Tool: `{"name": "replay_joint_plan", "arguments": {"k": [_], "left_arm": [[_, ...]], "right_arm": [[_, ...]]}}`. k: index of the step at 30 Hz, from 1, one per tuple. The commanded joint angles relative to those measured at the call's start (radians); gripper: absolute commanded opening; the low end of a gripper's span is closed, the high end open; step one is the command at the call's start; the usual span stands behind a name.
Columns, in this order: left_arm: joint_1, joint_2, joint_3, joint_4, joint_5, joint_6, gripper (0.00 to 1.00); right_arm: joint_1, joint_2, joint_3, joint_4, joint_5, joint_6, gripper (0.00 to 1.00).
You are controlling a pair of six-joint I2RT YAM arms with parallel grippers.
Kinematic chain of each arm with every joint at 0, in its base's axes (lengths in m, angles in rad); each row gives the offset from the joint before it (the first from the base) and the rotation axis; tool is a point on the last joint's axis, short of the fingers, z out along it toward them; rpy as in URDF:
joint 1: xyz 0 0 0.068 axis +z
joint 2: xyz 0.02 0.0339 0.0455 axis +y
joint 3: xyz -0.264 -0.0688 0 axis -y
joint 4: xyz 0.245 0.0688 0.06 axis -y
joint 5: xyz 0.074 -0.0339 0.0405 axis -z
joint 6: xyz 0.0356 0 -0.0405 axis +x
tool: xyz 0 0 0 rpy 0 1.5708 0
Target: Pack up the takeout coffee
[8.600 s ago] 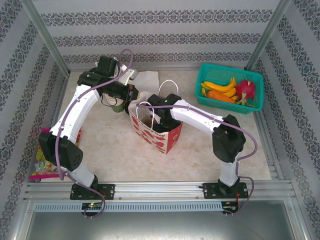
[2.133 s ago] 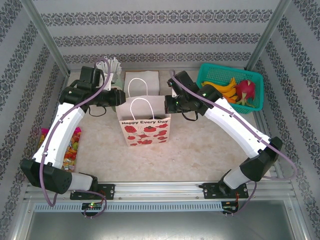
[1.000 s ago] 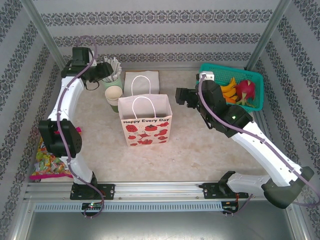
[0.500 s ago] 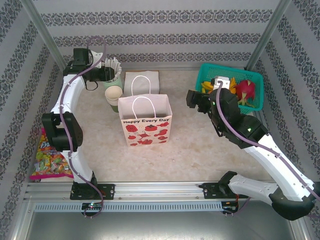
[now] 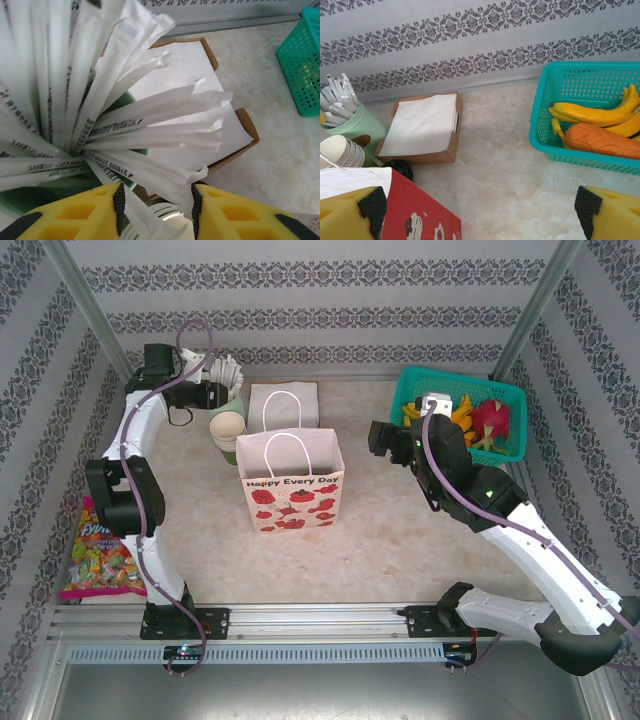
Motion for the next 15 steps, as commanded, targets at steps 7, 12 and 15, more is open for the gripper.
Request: {"name": "replay_joint_plan", "arguments": {"k": [7, 12, 15], "left_arm": [[0.021, -0.024, -0.017, -0.004, 0.087, 0.099, 0.31], [0.024, -0.032, -0.022, 0.0, 0.088, 0.106, 0.44], [0.05, -0.061, -0.059, 0.057, 0.162, 0.08, 0.51]], "right_arm": [[-0.011, 0.012, 0.025, -0.003, 0.012, -0.001, 0.98], [-0.013, 0.018, 0.03, -0.003, 0.008, 0.001, 0.98], [-0.011, 0.021, 0.03, -0.005, 0.004, 0.002, 0.98]]}}
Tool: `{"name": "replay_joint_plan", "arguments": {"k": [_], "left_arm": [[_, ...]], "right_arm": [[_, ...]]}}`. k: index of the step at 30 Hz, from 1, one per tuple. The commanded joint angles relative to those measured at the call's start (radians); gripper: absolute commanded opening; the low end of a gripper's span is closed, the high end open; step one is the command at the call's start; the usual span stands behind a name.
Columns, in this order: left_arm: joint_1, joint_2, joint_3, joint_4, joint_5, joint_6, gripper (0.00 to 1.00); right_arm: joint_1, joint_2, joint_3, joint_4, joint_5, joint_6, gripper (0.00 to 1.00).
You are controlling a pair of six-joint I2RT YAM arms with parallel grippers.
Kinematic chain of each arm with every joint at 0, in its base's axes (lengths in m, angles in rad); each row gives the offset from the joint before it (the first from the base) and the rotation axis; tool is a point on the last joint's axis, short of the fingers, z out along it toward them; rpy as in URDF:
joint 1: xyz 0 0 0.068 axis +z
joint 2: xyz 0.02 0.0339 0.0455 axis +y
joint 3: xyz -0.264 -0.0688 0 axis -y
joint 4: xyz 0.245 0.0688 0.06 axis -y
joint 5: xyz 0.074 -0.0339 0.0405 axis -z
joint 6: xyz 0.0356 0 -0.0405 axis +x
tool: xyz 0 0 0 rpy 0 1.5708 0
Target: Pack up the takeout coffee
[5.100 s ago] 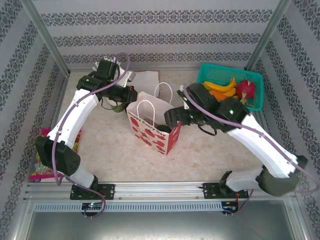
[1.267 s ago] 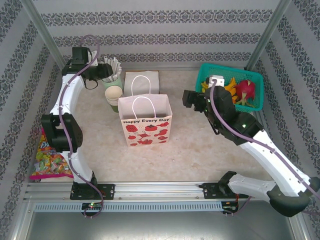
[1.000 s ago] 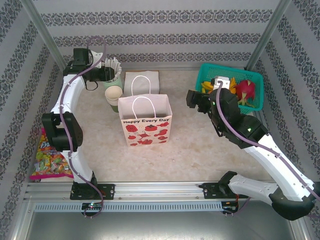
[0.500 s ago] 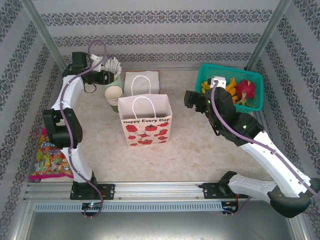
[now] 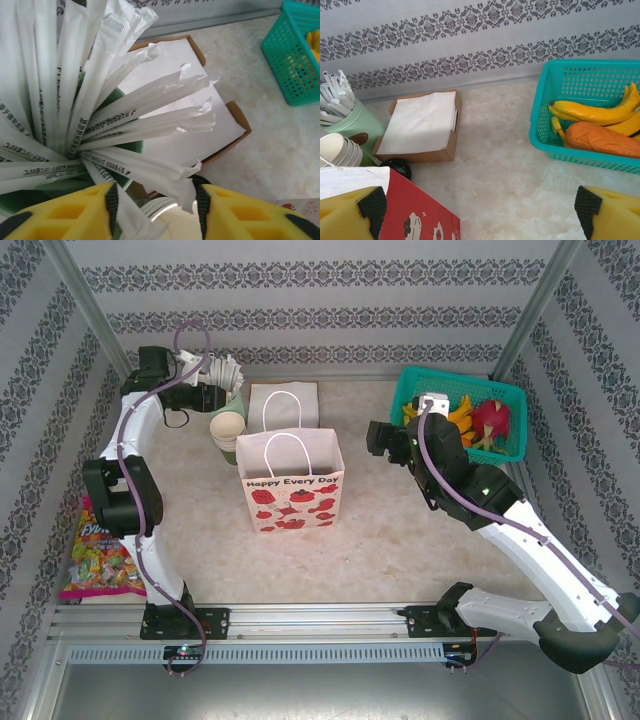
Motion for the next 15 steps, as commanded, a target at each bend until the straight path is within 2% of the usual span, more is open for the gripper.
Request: {"name": "replay_joint_plan", "arguments": {"k": [1, 5, 15], "left_arm": [[0.043, -0.07, -0.051, 0.075, 0.111, -0.014, 0.53], [0.07, -0.103, -0.1, 0.114, 0.154, -0.024, 0.57], [0.07, -0.075, -0.094, 0.072, 0.202, 0.054, 0.47]], "right_arm": [[-0.011, 0.005, 0.029, -0.005, 0.005, 0.003, 0.98], [-0.013, 0.007, 0.027, -0.004, 0.008, -0.001, 0.98], [-0.012, 0.029, 0.054, 0.006, 0.006, -0.023, 0.98]]}}
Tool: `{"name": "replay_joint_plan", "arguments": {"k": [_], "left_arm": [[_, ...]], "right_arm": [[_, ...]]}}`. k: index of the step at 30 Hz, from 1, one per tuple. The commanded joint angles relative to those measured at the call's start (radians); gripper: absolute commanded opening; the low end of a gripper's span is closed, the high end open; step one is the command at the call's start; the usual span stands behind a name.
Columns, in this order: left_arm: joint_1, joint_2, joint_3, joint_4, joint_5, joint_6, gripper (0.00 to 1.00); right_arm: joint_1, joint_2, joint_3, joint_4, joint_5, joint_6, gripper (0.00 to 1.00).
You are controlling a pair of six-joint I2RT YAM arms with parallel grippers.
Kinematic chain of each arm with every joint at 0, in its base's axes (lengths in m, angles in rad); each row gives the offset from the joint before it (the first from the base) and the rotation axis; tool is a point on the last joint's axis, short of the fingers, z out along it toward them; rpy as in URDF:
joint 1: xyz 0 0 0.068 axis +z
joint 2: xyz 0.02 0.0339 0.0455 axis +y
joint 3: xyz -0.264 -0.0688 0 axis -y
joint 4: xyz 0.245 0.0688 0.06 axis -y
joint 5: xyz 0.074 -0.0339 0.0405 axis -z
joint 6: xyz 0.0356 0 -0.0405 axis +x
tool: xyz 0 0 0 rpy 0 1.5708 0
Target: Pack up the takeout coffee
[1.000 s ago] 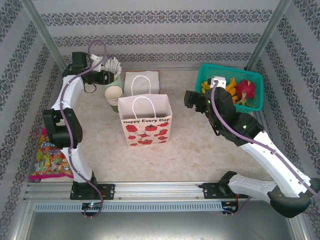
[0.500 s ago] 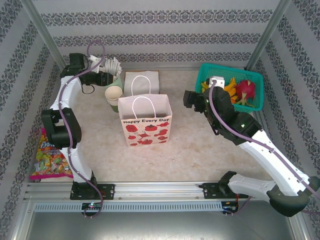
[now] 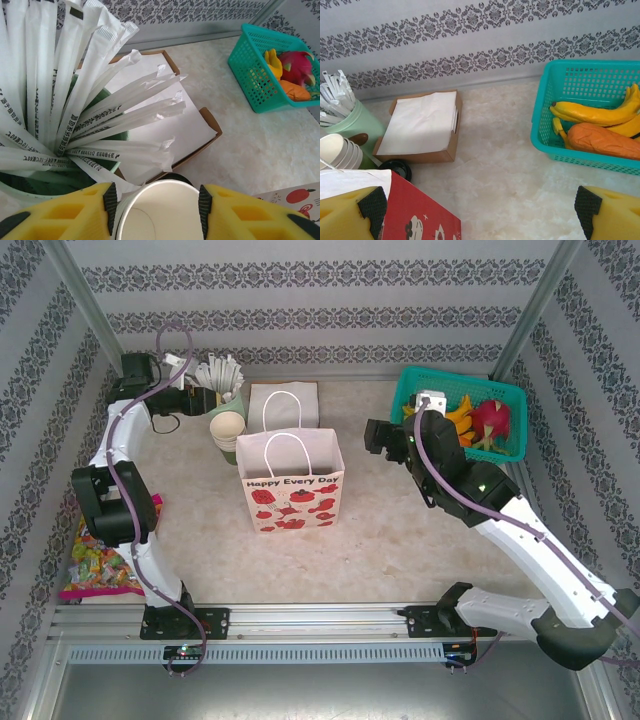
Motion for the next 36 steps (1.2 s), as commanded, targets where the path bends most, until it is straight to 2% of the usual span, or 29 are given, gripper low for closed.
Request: {"name": "replay_joint_plan", "arguments": {"k": [1, 5, 11, 28, 30, 36], "left_arm": [[0.001, -0.01, -0.003, 0.015, 0.035, 0.052, 0.45], [0.001, -0.002, -0.002, 0.013, -0.001, 0.053, 0.35], [0.001, 0.017, 0.001, 0.027, -0.045, 0.038, 0.4], [-0.012, 0.092, 0.073, 0.067, -0.025, -0.011, 0.38], [-0.015, 0.104, 0.095, 0.062, -0.021, -0.011, 0.35], [-0.017, 0.108, 0.112, 0.088, -0.022, -0.051, 0.13]], "right_arm": [[-0.012, 0.007, 0.036, 0.005, 0.005, -0.022, 0.98], [-0.013, 0.014, 0.043, 0.006, 0.0, -0.025, 0.98], [-0.012, 0.017, 0.046, 0.005, -0.005, -0.021, 0.98], [-0.011, -0.005, 0.037, -0.012, -0.002, 0.002, 0.98], [-0.01, -0.008, 0.035, -0.014, -0.002, 0.005, 0.98], [-0.011, -0.013, 0.029, -0.015, 0.004, 0.008, 0.98]]}}
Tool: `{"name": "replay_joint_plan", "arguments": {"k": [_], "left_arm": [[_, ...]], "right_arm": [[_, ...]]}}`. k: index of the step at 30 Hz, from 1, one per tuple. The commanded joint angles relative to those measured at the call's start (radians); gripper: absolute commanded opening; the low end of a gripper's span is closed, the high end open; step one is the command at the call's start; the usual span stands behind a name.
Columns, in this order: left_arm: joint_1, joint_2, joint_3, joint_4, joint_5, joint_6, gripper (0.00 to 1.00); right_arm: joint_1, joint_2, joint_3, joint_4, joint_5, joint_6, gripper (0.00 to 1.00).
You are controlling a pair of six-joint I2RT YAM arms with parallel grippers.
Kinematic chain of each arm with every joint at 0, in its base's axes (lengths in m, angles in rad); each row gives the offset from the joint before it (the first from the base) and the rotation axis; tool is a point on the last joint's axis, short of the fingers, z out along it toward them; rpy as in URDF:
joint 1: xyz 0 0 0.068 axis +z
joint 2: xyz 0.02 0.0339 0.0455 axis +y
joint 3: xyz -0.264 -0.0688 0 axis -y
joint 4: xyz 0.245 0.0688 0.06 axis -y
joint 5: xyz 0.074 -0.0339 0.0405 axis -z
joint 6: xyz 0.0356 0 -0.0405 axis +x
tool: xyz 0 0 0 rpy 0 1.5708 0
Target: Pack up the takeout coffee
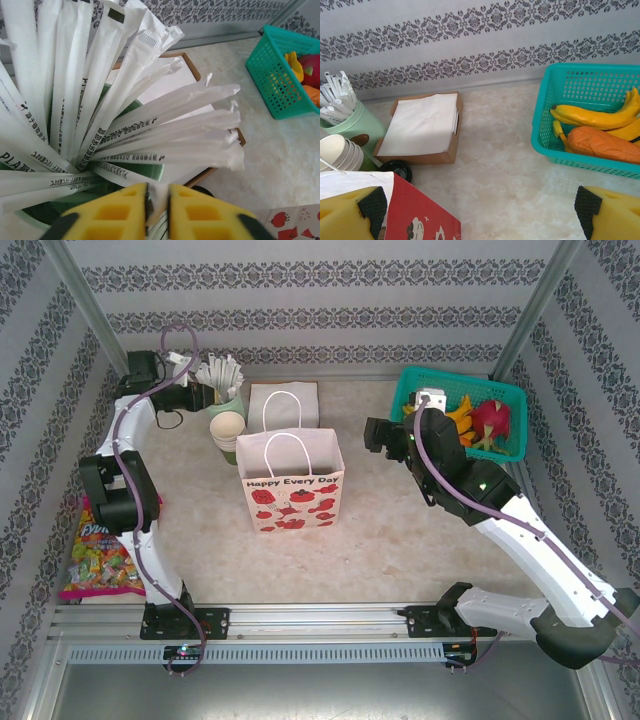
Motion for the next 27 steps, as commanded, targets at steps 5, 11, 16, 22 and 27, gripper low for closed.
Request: {"name": "replay_joint_plan", "arguments": {"k": [5, 11, 16, 22, 27], "left_arm": [[-0.009, -0.075, 0.023, 0.065, -0.069, -0.097, 0.0], [-0.011, -0.243, -0.055, 0.028, -0.211, -0.262, 0.0], [-0.021, -0.472, -0.131, -0.151, -0.355, -0.387, 0.0], [-0.027, -0.742, -0.076, -0.536, -0.39, -0.413, 0.0], [-0.027, -0.974, -0.043, -0.653, -0.28, -0.458, 0.0]], "right_arm": [[-0.011, -0.017, 0.014, -0.009, 0.008, 0.013, 0.98], [-0.012, -0.009, 0.003, 0.013, 0.009, 0.0, 0.98], [-0.021, 0.027, 0.022, 0.025, -0.038, -0.04, 0.98], [-0.078, 0.069, 0.051, 0.024, -0.193, -0.057, 0.98], [-0.096, 0.1, 0.076, 0.008, -0.235, -0.064, 0.98]]}}
